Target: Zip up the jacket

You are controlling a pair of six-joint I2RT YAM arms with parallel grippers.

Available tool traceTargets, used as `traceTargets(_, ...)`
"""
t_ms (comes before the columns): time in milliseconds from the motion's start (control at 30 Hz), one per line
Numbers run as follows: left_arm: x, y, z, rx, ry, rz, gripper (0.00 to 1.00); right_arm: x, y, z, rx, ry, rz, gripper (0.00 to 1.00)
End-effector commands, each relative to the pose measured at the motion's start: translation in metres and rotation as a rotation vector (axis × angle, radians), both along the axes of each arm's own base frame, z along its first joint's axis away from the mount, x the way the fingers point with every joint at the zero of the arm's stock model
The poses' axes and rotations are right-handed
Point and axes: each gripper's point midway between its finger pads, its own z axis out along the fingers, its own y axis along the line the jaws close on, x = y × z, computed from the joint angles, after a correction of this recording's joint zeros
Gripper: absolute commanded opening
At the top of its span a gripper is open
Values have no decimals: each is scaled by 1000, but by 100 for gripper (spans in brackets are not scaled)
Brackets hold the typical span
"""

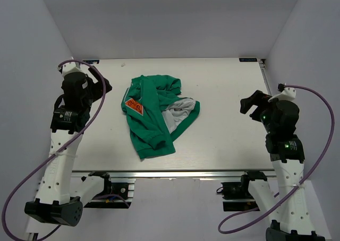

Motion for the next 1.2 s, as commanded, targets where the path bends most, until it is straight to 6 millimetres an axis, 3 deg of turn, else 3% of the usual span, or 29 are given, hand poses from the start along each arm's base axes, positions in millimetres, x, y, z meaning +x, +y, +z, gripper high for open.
traceTargets(0, 8, -9, -6, -14, 17, -41, 98, 1, 7, 11, -20, -86, 58, 89)
traceTargets(167, 40, -40, -29, -36, 85, -204, 98, 11, 27, 0, -37, -72, 195, 89)
traceTargets(267, 67, -63, -55, -74, 133, -312, 98, 22, 47, -4, 5, -48, 307, 89)
traceTargets(333, 90, -79, -78, -101, 179, -387, 98, 35, 67, -14, 35, 3, 395, 89)
traceTargets(367, 99, -84, -85, -111, 193, -404, 98, 47, 73, -30, 30, 57, 400, 89)
traceTargets(400, 111, -88, -82, -122, 186, -420, 98, 52, 95, -25, 1, 36, 453, 89)
traceTargets(433, 127, -92, -108, -133, 247, -423, 98, 59, 106, -28, -29, 36, 464, 89)
traceTargets(467, 137, -95, -116, -139, 264, -431, 98, 75, 114, -50, -85, 89, 448, 89)
traceTargets(500, 150, -98, -108, -143, 255, -439, 98, 76, 139, -59, -143, 100, 529, 89)
traceTargets(533, 158, -106, -114, -159, 271, -484, 98, 86, 150, -51, -159, 90, 553, 89)
traceTargets(567, 170, -113, -143, -176, 332, -505, 98, 98, 164, -83, -175, 184, 593, 89)
traceTargets(600, 182, -117, -134, -177, 315, -528, 98, 100, 172, -97, -195, 237, 623, 89)
traceTargets(633, 188, -125, -142, -185, 331, -558, 98, 114, 181, -89, -198, 227, 630, 89)
traceTargets(667, 197, -130, -170, -188, 385, -564, 98, 122, 188, -121, -218, 312, 644, 89)
traceTargets(700, 200, -133, -181, -186, 419, -568, 98, 128, 191, -132, -232, 339, 643, 90)
traceTargets(733, 210, -142, -175, -170, 400, -600, 98, 133, 193, -141, -245, 358, 638, 89)
traceTargets(767, 214, -147, -202, -171, 451, -610, 98, 142, 197, -156, -265, 394, 634, 89)
traceTargets(800, 215, -152, -212, -166, 479, -622, 98, 147, 197, -166, -276, 417, 626, 89)
traceTargets(833, 221, -164, -207, -164, 462, -660, 98, 149, 198, -186, -287, 461, 627, 89)
traceTargets(867, 223, -170, -228, -167, 499, -670, 97, 156, 201, -186, -287, 456, 620, 89)
traceTargets(933, 230, -180, -236, -168, 495, -695, 73, 161, 204, -196, -291, 474, 631, 84)
traceTargets(967, 236, -186, -232, -175, 471, -718, 56, 165, 211, -199, -286, 482, 659, 76)
traceTargets(1000, 240, -189, -241, -186, 480, -721, 16, 164, 212, -203, -285, 503, 670, 56)
traceTargets(1033, 244, -191, -240, -190, 471, -727, 0, 166, 214, -206, -283, 511, 675, 43)
traceTargets(1100, 256, -196, -224, -195, 403, -746, 0, 173, 210, -197, -298, 507, 645, 7)
traceTargets(1133, 260, -198, -216, -197, 370, -758, 0, 176, 207, -184, -306, 485, 623, 0)
traceTargets(1167, 268, -202, -204, -199, 309, -763, 0, 181, 196, -176, -330, 474, 558, 0)
